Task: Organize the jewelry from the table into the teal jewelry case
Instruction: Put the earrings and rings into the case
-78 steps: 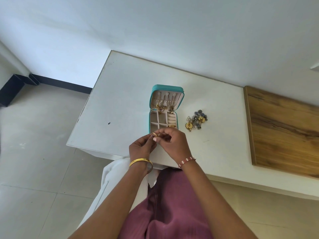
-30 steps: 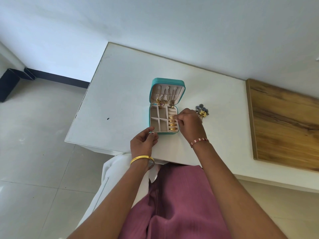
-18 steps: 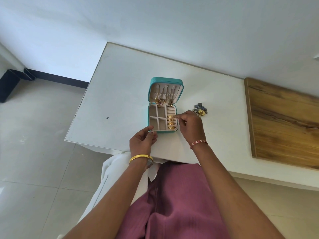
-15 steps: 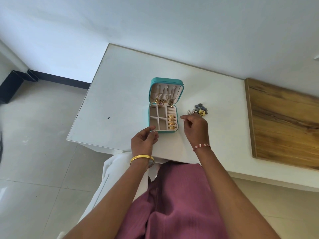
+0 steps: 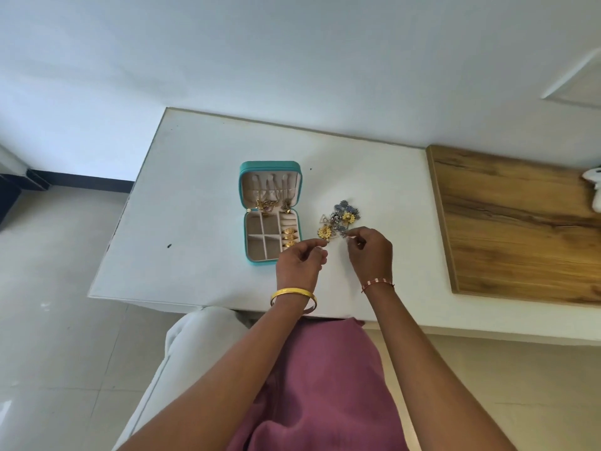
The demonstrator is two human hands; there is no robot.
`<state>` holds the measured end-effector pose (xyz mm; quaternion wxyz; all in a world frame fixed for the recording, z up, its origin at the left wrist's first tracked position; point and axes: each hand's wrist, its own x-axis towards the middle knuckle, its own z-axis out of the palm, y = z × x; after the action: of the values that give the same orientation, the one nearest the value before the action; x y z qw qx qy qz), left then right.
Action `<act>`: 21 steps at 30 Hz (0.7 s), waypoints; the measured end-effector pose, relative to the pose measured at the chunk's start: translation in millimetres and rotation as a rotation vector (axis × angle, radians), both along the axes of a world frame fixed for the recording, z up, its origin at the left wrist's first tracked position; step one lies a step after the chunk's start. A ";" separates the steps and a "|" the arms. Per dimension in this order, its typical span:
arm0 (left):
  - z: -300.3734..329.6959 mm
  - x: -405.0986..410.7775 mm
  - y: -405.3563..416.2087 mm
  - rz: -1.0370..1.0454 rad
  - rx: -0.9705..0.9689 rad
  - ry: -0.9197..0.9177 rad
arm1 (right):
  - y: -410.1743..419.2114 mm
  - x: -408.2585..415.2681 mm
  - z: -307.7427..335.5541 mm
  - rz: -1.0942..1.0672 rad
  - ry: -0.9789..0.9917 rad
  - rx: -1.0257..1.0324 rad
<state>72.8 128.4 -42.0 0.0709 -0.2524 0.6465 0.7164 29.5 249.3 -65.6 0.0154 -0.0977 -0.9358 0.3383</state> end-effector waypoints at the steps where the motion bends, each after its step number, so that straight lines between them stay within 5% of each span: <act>1: -0.7 -3.2 2.2 0.004 -0.015 -0.002 | -0.6 -3.8 -1.0 0.061 0.004 0.031; 6: -2.2 -12.8 5.1 0.047 -0.028 -0.007 | -11.8 -13.1 -12.4 0.379 -0.029 0.307; 12: -6.2 -9.5 3.6 0.076 -0.021 -0.022 | -19.3 -0.3 -24.4 0.318 0.121 0.330; 17: -6.9 -3.2 5.0 0.057 -0.021 -0.037 | -11.7 3.5 -25.1 0.290 0.115 0.232; 21: -5.1 0.4 3.0 0.039 -0.020 -0.044 | -7.8 11.1 -13.6 0.044 0.102 -0.103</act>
<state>73.2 131.5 -47.1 0.0686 -0.2812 0.6470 0.7054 40.6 241.4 -79.2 0.0505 -0.0601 -0.9170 0.3910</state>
